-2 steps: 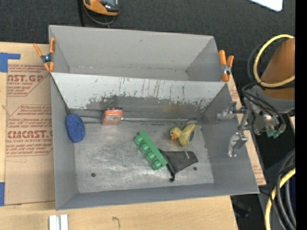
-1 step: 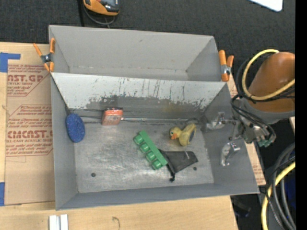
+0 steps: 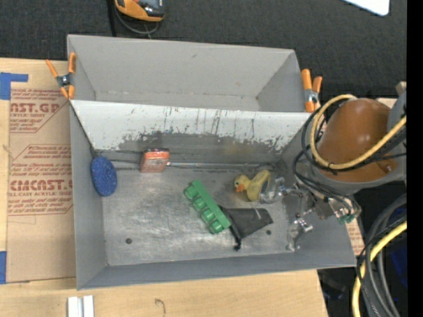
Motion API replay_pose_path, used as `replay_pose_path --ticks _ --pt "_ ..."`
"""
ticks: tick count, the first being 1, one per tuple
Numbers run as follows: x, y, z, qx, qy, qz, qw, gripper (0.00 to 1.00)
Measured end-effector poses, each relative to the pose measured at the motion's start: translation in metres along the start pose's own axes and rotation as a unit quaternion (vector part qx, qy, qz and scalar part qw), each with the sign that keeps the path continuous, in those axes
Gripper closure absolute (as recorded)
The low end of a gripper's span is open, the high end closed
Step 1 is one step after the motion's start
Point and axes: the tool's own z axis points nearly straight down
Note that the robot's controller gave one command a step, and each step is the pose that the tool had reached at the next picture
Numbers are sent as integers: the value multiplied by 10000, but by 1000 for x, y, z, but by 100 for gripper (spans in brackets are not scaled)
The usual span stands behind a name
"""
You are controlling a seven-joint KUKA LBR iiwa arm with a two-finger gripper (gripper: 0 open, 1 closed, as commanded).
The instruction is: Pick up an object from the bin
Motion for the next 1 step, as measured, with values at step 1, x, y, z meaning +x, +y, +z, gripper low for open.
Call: replay_pose_path --ticks 1 --pt "1 -9 33 2 3 -192 9998 0"
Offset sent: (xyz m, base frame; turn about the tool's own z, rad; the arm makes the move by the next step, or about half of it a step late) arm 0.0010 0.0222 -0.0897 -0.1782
